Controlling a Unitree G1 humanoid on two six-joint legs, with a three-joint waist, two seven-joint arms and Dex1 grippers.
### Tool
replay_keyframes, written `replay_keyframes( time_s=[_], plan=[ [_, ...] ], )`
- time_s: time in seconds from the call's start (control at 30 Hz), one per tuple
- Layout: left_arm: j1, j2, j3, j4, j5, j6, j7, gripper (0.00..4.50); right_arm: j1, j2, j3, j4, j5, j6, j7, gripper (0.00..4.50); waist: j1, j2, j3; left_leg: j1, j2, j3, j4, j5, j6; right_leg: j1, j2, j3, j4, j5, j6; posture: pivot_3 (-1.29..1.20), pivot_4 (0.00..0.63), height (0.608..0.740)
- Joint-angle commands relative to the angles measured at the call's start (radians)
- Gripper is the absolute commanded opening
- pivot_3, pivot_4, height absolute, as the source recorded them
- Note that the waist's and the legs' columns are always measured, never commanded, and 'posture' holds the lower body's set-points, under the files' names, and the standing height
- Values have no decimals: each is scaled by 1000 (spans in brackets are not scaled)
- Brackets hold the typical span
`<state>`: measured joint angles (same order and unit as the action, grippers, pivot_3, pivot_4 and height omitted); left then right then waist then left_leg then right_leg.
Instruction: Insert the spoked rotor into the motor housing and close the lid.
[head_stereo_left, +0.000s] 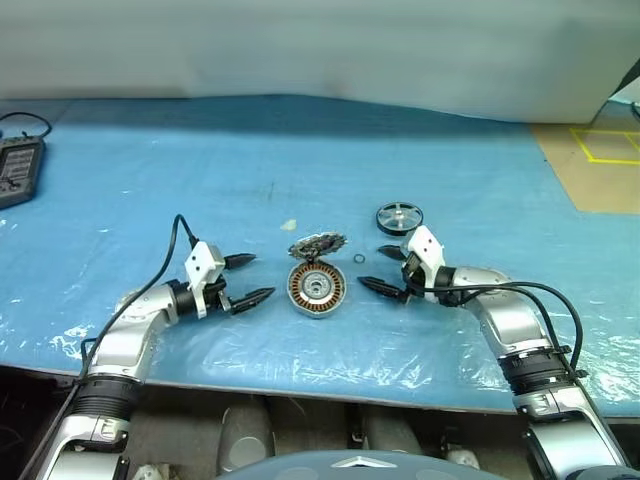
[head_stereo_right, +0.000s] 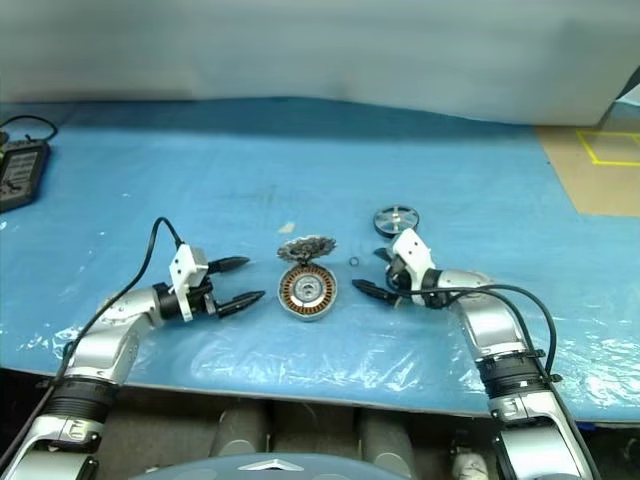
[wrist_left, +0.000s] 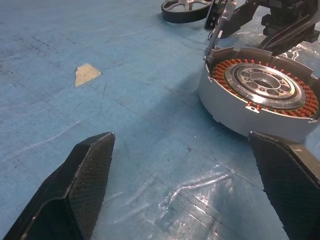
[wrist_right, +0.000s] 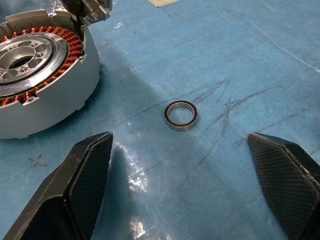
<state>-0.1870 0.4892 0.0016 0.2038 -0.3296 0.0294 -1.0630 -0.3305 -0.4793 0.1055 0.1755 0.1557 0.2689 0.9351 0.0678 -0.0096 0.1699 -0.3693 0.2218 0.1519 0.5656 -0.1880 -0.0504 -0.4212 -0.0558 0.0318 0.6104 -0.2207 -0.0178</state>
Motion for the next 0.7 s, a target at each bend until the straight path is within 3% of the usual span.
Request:
replay_keyframes(
  time_s=[0.03,0.27,0.3,0.43,0.67,0.7],
  plan=[
    [4,0,7,-51,-12,-6,6,4500,-30,17,22,32,-22,-54,-12,4481,0,0,0,0,0,0,0,0,0,0,0,0,0,0,0,0,150,740],
    [11,-5,1,-66,-8,-5,12,4500,-65,44,51,139,-69,-136,-49,4481,-1,0,0,0,0,0,0,0,0,0,0,0,0,0,0,0,150,740],
    [10,-5,0,-66,-8,-6,12,4500,-65,45,53,147,-75,-141,-54,4308,-1,0,0,0,0,0,0,0,0,0,0,0,0,0,0,0,150,740],
    [6,-4,0,-59,-5,-10,13,4500,-45,27,59,157,-86,-144,-48,3232,0,0,0,1,0,0,1,0,0,1,0,0,0,0,0,0,150,740],
    [-6,-3,-2,-40,1,-18,11,4500,-14,12,65,150,-97,-147,-56,814,0,0,-1,2,0,0,1,0,0,3,0,0,0,0,0,0,150,740],
    [-8,-4,-2,-38,1,-19,11,4500,-12,12,65,147,-96,-145,-58,814,0,0,-1,3,0,0,1,0,0,3,0,0,0,0,0,0,150,740]
  ],
)
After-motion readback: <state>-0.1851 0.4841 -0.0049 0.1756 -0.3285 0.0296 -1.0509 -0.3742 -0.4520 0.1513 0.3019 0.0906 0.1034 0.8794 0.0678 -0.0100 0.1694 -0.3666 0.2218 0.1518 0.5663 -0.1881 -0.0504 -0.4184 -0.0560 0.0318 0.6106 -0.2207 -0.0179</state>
